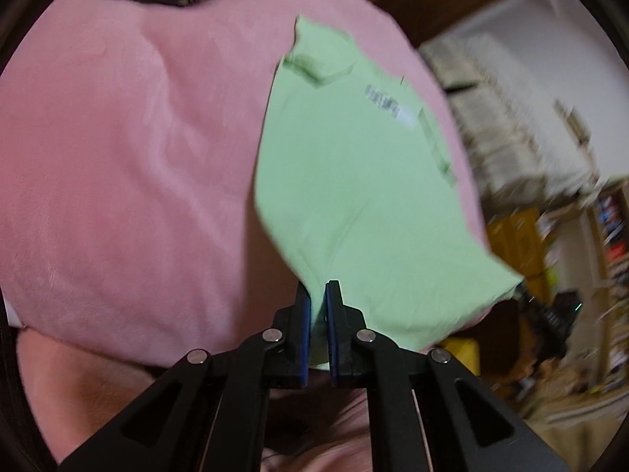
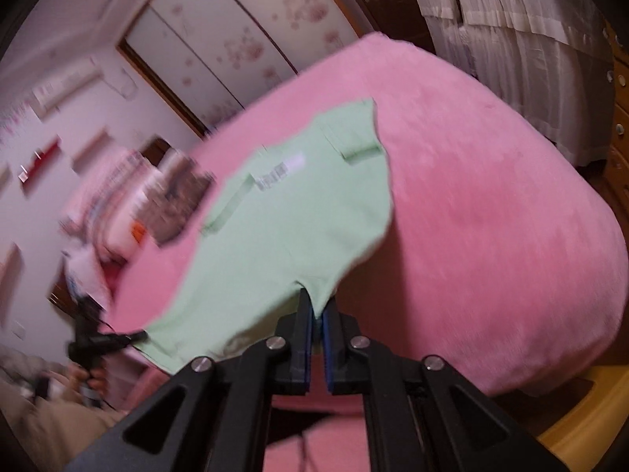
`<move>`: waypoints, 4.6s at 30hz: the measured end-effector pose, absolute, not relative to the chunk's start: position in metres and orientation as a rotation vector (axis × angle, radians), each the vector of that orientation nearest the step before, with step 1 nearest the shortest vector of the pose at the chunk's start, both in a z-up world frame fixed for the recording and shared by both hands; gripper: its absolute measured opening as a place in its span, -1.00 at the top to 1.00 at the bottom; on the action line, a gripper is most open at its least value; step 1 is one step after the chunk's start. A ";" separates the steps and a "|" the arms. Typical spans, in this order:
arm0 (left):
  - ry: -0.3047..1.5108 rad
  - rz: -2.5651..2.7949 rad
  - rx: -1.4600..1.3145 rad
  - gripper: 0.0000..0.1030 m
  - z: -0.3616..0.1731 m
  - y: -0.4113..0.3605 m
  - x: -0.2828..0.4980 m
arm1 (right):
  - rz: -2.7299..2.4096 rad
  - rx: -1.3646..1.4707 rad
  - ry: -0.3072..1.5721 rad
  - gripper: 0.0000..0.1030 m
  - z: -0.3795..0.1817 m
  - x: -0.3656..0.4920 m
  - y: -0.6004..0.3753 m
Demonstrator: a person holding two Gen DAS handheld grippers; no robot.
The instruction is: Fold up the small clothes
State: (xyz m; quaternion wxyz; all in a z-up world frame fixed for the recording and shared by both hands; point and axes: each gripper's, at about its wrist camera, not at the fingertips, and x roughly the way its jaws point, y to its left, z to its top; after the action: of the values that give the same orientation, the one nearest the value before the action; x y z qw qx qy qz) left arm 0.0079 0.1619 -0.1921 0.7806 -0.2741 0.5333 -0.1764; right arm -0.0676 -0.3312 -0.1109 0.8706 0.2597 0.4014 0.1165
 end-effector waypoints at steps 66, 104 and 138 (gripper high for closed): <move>0.657 -0.428 1.059 0.51 -0.245 0.014 0.321 | -0.010 0.215 1.105 0.08 -0.183 0.277 -0.330; 0.990 -0.285 0.260 0.96 -0.230 0.039 0.465 | 0.168 0.378 0.993 0.07 -0.180 0.340 -0.378; 1.067 -0.350 0.031 0.21 -0.239 0.064 0.467 | 0.204 0.072 1.030 0.07 -0.194 0.322 -0.354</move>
State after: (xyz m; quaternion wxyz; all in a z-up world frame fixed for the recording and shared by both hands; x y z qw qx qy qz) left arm 0.4668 0.0643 -0.2392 0.8463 0.0145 0.5060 -0.1659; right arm 0.3217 -0.3542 -0.1935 0.8648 0.0344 0.4914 0.0972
